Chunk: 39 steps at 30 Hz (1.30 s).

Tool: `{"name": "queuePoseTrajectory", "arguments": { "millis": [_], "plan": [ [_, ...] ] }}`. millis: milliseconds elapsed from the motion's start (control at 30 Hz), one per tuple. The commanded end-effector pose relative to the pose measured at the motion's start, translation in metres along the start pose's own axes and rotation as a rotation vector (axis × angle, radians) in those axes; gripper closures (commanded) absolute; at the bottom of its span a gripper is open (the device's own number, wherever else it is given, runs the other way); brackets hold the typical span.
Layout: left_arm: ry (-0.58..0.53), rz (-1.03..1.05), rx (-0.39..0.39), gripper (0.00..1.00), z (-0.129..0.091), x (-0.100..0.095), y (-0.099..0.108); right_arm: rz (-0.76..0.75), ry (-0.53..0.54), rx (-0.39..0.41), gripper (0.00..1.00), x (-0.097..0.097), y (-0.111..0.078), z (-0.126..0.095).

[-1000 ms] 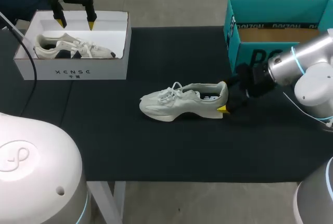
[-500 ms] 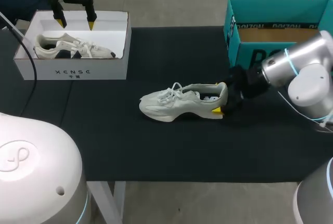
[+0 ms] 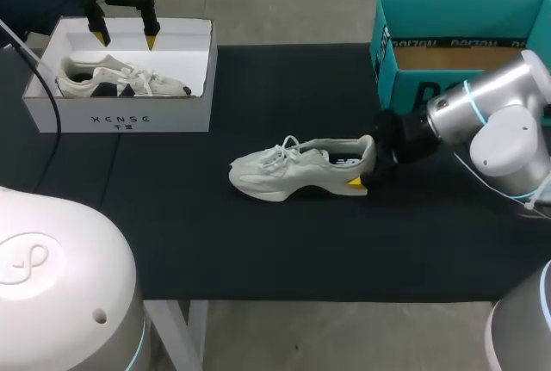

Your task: Take the shoe out of the shoebox, open the shoe tongue, remove and reinsert the insole, then place the shoe into the shoebox

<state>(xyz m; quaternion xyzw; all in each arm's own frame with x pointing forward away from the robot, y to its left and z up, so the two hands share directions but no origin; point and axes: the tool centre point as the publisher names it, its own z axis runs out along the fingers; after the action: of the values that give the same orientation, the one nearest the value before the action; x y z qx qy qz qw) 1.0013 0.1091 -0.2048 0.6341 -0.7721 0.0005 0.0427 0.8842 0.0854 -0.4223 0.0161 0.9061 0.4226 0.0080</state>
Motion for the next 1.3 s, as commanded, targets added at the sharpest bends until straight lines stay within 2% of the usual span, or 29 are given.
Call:
{"name": "queuePoseTrajectory", "arguments": {
  "millis": [33,800,867,933,1067,1300],
  "plan": [
    [-0.001,0.0,0.002,0.0,0.0,0.0,0.001,0.0,-0.003,0.004,1.0,0.0,0.002,0.001],
    [-0.001,0.0,0.002,0.0,0.0,0.0,0.001,0.0,-0.003,0.004,1.0,0.0,0.002,0.001],
    [-0.05,-0.026,-0.004,0.0,-0.004,0.008,0.002,0.0,-0.003,0.004,1.0,0.0,0.002,0.001],
    [-0.035,-0.058,0.007,0.0,-0.007,0.013,0.003,0.0,-0.003,0.004,1.0,0.0,0.002,0.001],
    [-0.088,-0.098,0.006,0.0,-0.011,0.029,0.005,0.0,-0.003,0.004,1.0,0.0,0.002,0.001],
    [-0.107,-0.187,-0.001,0.0,0.004,0.062,0.01,0.0,-0.003,0.004,1.0,0.0,0.002,0.001]
  ]
}}
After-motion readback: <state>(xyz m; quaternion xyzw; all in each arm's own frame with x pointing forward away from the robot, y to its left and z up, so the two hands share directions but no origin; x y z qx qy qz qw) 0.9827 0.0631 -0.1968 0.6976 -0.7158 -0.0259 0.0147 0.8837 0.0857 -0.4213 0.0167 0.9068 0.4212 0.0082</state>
